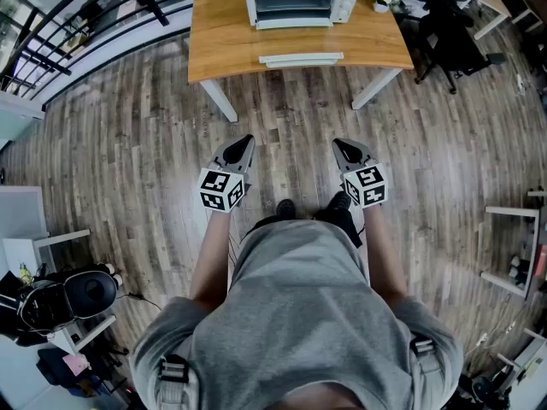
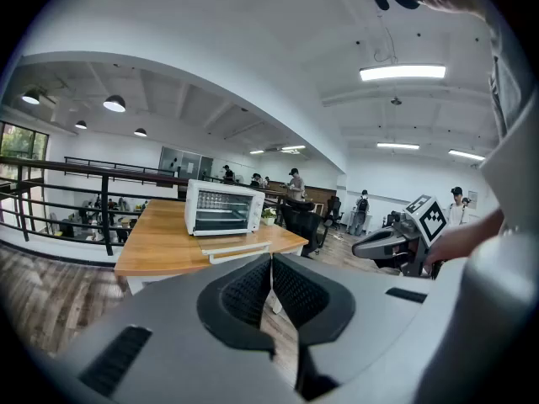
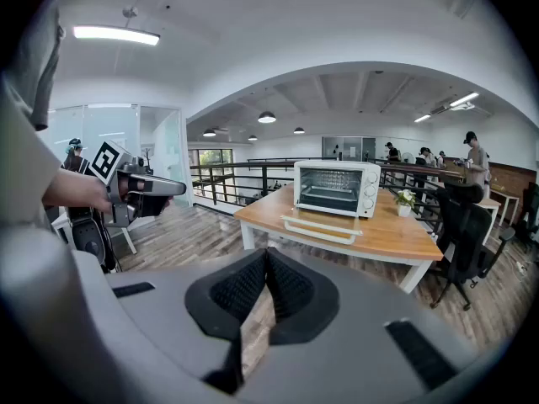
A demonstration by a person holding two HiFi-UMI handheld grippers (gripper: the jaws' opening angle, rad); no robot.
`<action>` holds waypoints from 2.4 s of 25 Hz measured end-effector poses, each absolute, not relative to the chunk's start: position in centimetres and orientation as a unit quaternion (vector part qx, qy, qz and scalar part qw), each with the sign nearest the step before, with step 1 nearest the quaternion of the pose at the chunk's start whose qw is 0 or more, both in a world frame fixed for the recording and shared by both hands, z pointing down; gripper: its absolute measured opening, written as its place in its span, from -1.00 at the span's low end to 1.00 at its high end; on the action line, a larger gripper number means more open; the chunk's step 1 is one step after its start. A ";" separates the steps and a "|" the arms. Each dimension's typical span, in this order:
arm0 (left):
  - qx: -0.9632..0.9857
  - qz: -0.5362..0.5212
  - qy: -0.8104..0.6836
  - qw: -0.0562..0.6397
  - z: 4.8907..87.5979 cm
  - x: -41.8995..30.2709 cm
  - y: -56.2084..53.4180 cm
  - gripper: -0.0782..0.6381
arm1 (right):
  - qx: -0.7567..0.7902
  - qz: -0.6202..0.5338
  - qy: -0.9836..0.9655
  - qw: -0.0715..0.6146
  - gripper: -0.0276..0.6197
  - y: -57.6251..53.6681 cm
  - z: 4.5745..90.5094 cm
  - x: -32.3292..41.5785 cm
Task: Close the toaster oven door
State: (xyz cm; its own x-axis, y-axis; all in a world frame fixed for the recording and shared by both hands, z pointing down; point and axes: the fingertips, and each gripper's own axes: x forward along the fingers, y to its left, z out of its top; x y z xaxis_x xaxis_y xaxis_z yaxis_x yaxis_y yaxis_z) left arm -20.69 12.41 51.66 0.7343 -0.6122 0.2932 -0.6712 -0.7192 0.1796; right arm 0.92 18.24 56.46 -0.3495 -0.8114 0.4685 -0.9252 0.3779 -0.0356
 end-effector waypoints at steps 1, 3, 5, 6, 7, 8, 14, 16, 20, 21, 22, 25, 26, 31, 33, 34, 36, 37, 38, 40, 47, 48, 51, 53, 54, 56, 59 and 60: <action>0.921 0.107 -0.347 0.138 51.8 -20.7 12.3 -0.71 | 0.539 0.149 -0.807 0.191 -0.90 18.2 56.5 1.1; 0.922 0.107 -0.344 0.139 52.1 -20.6 12.1 -0.71 | 0.543 0.150 -0.804 0.189 -0.90 18.2 56.6 1.3; 0.924 0.108 -0.340 0.139 52.1 -20.6 11.9 -0.71 | 0.547 0.151 -0.802 0.187 -0.90 18.1 56.5 1.4; 0.924 0.109 -0.339 0.139 52.1 -20.5 11.8 -0.71 | 0.549 0.151 -0.801 0.186 -0.90 18.0 56.4 1.4; 0.925 0.109 -0.337 0.139 52.1 -20.5 11.6 -0.71 | 0.549 0.152 -0.800 0.186 -0.90 17.9 56.4 1.3; 0.925 0.108 -0.337 0.139 52.0 -20.5 11.5 -0.71 | 0.549 0.153 -0.800 0.187 -0.90 17.9 56.5 1.3; 0.926 0.109 -0.333 0.143 52.0 -21.3 11.3 -0.71 | 0.546 0.147 -0.799 0.205 -0.90 17.8 56.9 -0.1; 0.926 0.110 -0.332 0.143 52.1 -21.4 11.0 -0.72 | 0.546 0.140 -0.797 0.218 -0.90 17.6 57.2 -0.2; 0.927 0.112 -0.330 0.142 52.2 -21.4 11.0 -0.73 | 0.550 0.136 -0.793 0.224 -0.89 17.5 57.4 0.1; 0.927 0.113 -0.329 0.141 52.1 -21.3 11.1 -0.73 | 0.552 0.137 -0.792 0.222 -0.89 17.5 57.4 0.2; 0.928 0.114 -0.328 0.140 52.1 -21.3 11.1 -0.73 | 0.554 0.137 -0.791 0.221 -0.89 17.5 57.3 0.3; 0.933 0.105 -0.314 0.142 51.7 -20.9 11.4 -0.73 | 0.557 0.135 -0.790 0.217 -0.89 17.3 56.9 0.6; 0.935 0.102 -0.308 0.142 51.5 -20.7 11.4 -0.73 | 0.557 0.134 -0.790 0.217 -0.89 17.3 56.8 0.6; 0.938 0.102 -0.304 0.134 51.1 -20.0 11.9 -0.72 | 0.551 0.136 -0.795 0.212 -0.89 17.8 56.5 0.4; 0.937 0.106 -0.305 0.133 51.5 -19.7 12.1 -0.72 | 0.549 0.132 -0.797 0.215 -0.89 18.2 57.0 0.7; 0.937 0.109 -0.306 0.133 51.7 -19.6 12.3 -0.72 | 0.548 0.130 -0.797 0.217 -0.89 18.3 57.3 0.8; 0.936 0.113 -0.307 0.132 52.0 -19.5 12.5 -0.72 | 0.546 0.129 -0.798 0.220 -0.89 18.6 57.5 0.8; 0.936 0.115 -0.306 0.132 52.0 -19.5 12.6 -0.72 | 0.546 0.130 -0.798 0.220 -0.89 18.6 57.4 0.7; 0.936 0.117 -0.306 0.132 51.9 -19.6 12.7 -0.72 | 0.547 0.131 -0.798 0.218 -0.89 18.7 57.2 0.7; 0.935 0.121 -0.306 0.129 51.8 -19.7 12.7 -0.72 | 0.551 0.129 -0.796 0.214 -0.89 18.6 57.1 0.8; 0.936 0.127 -0.306 0.118 52.6 -19.1 12.5 -0.72 | 0.558 0.119 -0.796 0.202 -0.81 18.1 57.2 1.4; 0.936 0.127 -0.308 0.118 52.7 -19.1 12.5 -0.71 | 0.557 0.116 -0.797 0.203 -0.76 18.1 57.2 1.4; 0.934 0.128 -0.311 0.118 52.3 -19.3 12.8 -0.65 | 0.557 0.111 -0.798 0.200 -0.60 18.4 56.8 1.4; 0.934 0.128 -0.312 0.119 52.1 -19.3 13.0 -0.54 | 0.560 0.109 -0.797 0.197 -0.54 18.6 56.5 1.5; 0.934 0.128 -0.312 0.119 52.0 -19.4 13.2 -0.50 | 0.561 0.109 -0.797 0.196 -0.49 18.7 56.4 1.5; 0.934 0.129 -0.313 0.118 51.9 -19.5 13.4 -0.43 | 0.565 0.109 -0.796 0.190 -0.41 18.9 56.2 1.6; 0.933 0.131 -0.314 0.117 51.9 -19.5 13.2 -0.32 | 0.573 0.108 -0.793 0.176 -0.34 18.8 55.8 1.9; 0.933 0.132 -0.314 0.118 51.9 -19.4 13.1 -0.28 | 0.575 0.107 -0.792 0.173 -0.30 18.7 55.7 2.1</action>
